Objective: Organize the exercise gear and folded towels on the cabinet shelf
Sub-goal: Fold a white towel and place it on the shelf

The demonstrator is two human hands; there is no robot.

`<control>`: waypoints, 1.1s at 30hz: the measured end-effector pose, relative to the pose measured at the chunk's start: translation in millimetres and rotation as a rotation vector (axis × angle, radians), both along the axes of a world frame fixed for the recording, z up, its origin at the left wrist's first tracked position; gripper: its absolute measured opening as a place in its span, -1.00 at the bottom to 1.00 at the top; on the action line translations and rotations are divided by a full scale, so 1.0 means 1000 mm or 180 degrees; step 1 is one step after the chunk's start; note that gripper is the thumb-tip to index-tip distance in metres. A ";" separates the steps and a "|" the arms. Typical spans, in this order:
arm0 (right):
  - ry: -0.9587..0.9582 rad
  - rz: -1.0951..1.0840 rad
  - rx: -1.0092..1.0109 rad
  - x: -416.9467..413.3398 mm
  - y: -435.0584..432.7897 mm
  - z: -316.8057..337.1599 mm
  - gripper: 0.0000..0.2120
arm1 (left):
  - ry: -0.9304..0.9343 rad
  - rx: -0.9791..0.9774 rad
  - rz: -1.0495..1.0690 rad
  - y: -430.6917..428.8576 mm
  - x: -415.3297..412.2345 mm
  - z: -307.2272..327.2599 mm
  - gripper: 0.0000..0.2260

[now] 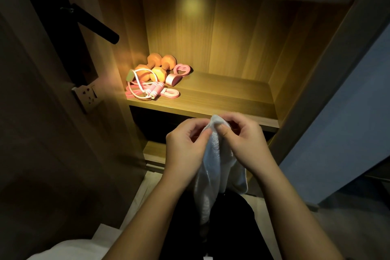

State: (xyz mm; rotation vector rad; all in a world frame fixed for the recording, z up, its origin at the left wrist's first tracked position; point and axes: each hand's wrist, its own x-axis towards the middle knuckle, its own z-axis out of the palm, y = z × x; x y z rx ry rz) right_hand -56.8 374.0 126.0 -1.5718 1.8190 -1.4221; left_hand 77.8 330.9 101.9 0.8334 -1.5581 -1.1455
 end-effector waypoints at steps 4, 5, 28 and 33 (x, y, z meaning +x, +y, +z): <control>0.0535 -0.0052 -0.0062 -0.002 -0.002 0.004 -0.97 | 0.0089 -0.0144 0.0279 -0.007 -0.009 -0.008 -0.81; 0.0514 -0.0077 -0.0119 -0.002 -0.004 0.008 -0.97 | 0.0104 -0.0243 0.0337 -0.010 -0.011 -0.008 -0.78; -0.0032 -0.0801 -0.0836 -0.076 -0.040 0.110 -0.91 | -0.1080 -0.0443 0.0825 -0.089 0.000 -0.001 -0.78; -0.0111 -0.0901 -0.0730 -0.096 -0.022 0.096 -0.89 | -0.1028 -0.1232 0.0618 -0.092 0.004 0.043 -0.76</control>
